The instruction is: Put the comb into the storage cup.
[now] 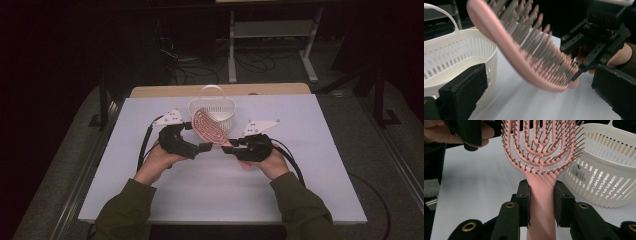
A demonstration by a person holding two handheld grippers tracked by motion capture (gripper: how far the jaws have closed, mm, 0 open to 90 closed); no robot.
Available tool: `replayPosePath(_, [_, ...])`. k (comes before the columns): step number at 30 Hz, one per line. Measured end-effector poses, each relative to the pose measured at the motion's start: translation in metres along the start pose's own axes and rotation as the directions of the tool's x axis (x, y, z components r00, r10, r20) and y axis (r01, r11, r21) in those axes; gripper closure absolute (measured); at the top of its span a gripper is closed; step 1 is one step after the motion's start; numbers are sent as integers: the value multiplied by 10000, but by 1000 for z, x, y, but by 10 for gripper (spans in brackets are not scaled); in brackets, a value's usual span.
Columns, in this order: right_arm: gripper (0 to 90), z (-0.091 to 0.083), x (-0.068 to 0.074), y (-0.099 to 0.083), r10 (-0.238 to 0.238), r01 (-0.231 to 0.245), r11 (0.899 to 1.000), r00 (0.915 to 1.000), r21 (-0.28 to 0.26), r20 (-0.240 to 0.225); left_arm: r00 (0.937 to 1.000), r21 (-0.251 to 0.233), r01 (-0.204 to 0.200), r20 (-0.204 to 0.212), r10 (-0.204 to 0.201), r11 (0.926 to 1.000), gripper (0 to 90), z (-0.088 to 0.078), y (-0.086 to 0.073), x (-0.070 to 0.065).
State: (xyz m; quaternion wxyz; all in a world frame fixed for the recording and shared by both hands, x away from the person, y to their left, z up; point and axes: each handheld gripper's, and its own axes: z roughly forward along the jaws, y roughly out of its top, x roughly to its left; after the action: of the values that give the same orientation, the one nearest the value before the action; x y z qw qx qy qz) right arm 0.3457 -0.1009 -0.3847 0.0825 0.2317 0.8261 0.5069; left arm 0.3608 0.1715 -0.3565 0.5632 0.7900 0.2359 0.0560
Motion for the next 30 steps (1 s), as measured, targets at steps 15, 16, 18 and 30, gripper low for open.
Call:
replayPosePath(15, [683,8,7,-2,-336,336,9994,9994,83,2,9991,-121,396,-118,-397,9991,92,-2,2,2])
replayPosePath(16, [683,8,8,-2,-336,336,9994,9994,68,16,9990,-136,421,-111,-423,9990,109,-2,2,2])
replayPosePath(18, [683,8,8,-2,-393,393,9992,9992,30,13,9986,-177,506,-129,-508,9986,145,-2,1,1])
replayPosePath(30, [683,11,12,-2,-473,474,9989,9986,-44,238,9945,-502,983,-317,-999,9939,315,-6,2,3])
